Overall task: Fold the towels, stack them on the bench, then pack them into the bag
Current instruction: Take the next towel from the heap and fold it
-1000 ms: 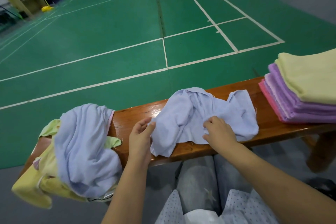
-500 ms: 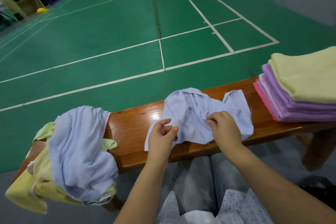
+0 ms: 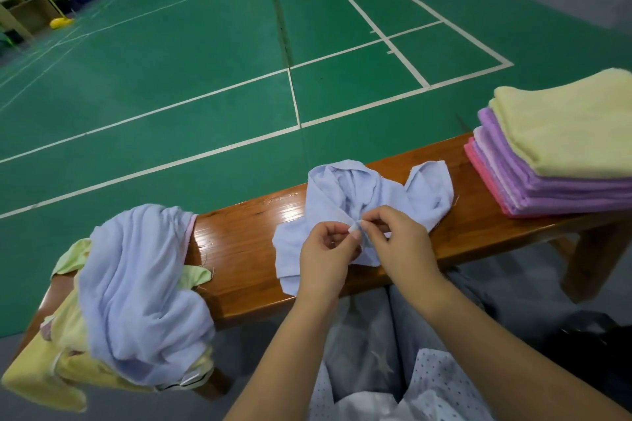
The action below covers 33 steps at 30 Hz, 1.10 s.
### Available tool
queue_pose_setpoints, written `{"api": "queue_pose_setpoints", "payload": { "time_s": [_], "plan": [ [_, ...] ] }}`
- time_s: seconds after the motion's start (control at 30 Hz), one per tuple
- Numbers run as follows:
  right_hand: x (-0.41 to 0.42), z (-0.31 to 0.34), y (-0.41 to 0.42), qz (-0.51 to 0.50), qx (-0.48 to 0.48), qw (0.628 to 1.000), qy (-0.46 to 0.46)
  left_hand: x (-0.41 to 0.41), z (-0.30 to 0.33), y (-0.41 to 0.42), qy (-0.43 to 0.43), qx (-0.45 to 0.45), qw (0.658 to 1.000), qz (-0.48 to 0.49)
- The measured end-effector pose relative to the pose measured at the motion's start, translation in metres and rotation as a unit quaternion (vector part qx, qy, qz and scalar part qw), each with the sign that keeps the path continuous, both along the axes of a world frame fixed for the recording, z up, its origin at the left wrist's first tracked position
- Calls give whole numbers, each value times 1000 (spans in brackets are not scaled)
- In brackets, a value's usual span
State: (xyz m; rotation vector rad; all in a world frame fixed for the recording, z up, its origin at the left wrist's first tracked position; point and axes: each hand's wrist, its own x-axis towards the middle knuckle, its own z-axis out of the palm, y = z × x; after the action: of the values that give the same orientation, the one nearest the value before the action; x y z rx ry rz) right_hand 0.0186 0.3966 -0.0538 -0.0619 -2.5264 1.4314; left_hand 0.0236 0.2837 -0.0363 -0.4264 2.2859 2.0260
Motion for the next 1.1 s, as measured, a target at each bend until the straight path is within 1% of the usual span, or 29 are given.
{"api": "queue_pose_setpoints", "payload": {
  "time_s": [0.07, 0.17, 0.33, 0.5, 0.7, 0.8, 0.9, 0.97, 1.03, 1.1],
  "plan": [
    [-1, -3, 3, -30, 19, 999, 20, 0, 2, 1, 6, -6, 1000, 14],
    [-5, 0, 9, -67, 14, 998, 12, -2, 4, 2, 2, -23, 999, 24],
    [-1, 3, 3, -14, -24, 999, 17, -2, 3, 9, 10, -25, 1000, 10],
    [1, -1, 3, -19, -54, 998, 13, -3, -1, 10, 2, -37, 999, 7],
    [-1, -7, 4, -25, -43, 998, 27, -7, -5, 14, -11, -43, 999, 3],
    [-4, -10, 7, -23, -54, 998, 5, -7, -7, 15, -20, -35, 999, 0],
    [-8, -13, 9, 14, -85, 995, -46, -9, -7, 13, -36, -9, 999, 7],
    [-13, -16, 13, 31, -87, 993, -75, -12, -6, 12, -51, 5, 999, -4],
    [-18, -19, 18, 36, -83, 992, -83, -17, -2, 10, -64, -2, 997, -41],
    [-21, -21, 22, 31, -96, 992, -80, -30, 4, 3, -60, -41, 994, -78]
  ]
}}
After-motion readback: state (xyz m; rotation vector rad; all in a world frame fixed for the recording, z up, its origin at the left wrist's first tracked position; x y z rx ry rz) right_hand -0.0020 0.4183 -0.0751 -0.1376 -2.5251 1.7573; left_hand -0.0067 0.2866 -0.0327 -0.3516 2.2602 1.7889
